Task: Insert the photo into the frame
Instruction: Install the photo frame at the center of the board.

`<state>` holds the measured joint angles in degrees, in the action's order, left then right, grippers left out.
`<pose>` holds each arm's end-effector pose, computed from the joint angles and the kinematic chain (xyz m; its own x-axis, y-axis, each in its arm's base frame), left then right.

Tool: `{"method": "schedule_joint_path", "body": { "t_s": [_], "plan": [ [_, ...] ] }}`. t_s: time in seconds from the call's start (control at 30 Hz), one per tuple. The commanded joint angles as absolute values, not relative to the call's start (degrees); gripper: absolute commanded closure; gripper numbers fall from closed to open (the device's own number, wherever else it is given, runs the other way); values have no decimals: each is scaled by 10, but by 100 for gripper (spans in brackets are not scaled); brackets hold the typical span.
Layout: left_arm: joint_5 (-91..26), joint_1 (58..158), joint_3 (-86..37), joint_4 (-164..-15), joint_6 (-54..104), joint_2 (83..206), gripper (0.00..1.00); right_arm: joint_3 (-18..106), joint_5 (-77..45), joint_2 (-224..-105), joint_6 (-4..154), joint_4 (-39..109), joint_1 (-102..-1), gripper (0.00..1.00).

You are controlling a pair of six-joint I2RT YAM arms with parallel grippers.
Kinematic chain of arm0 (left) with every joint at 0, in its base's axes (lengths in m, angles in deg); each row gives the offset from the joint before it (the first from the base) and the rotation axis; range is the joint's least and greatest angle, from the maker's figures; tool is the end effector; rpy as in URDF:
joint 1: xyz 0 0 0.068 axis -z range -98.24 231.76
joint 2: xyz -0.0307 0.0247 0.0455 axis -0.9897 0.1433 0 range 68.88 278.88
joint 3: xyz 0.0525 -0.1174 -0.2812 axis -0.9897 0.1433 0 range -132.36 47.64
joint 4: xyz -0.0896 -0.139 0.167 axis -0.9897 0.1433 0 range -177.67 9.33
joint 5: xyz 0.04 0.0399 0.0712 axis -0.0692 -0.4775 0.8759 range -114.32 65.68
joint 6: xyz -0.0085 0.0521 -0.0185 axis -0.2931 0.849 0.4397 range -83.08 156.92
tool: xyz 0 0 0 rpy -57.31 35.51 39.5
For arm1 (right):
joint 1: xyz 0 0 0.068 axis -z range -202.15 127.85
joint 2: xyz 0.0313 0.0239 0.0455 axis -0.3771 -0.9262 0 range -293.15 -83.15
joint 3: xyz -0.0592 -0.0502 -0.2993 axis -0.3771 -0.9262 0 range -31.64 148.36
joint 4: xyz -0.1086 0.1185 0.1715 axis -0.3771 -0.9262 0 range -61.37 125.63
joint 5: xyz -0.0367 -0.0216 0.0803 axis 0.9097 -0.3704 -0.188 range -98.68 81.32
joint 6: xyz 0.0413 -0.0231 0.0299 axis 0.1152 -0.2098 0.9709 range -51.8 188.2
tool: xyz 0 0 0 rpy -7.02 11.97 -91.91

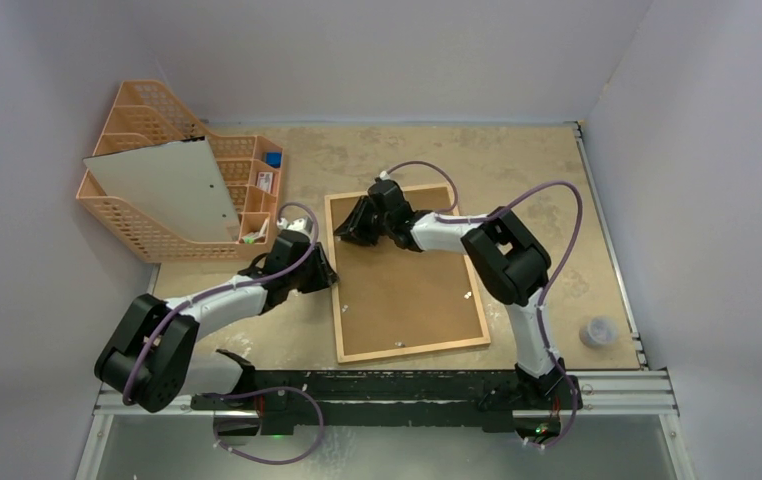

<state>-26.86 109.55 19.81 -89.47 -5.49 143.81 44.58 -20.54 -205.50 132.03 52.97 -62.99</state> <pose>0.1870 -0.1005 0.2069 -0.7970 -0.3417 -0.4981 -0.0600 0.8653 -0.4976 0.3523 0.3151 0.1997 -0.8573 0.4200 -0.2976 -0.0154 0.5571 0.8303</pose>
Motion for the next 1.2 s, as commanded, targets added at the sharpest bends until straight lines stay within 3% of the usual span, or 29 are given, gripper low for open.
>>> {"method": "schedule_joint_path", "body": {
  "t_s": [0.0, 0.1, 0.27, 0.6, 1.17],
  "plan": [
    [-244, 1098, 207, -894, -56, 1415, 63, 446, -142, -2008, 1305, 484, -631, 68],
    [-244, 1098, 201, -895, -57, 1410, 56, 454, -147, -2020, 1300, 473, -631, 67],
    [-229, 1097, 191, -900, -62, 1425, 55, 471, -162, -2043, 1293, 468, -631, 67],
    [-267, 1094, 180, -933, -58, 1459, 70, 503, -185, -2081, 1277, 468, -631, 68],
    [-303, 1094, 162, -937, -41, 1494, 79, 499, -237, -2110, 1323, 517, -634, 72]
  ]
}}
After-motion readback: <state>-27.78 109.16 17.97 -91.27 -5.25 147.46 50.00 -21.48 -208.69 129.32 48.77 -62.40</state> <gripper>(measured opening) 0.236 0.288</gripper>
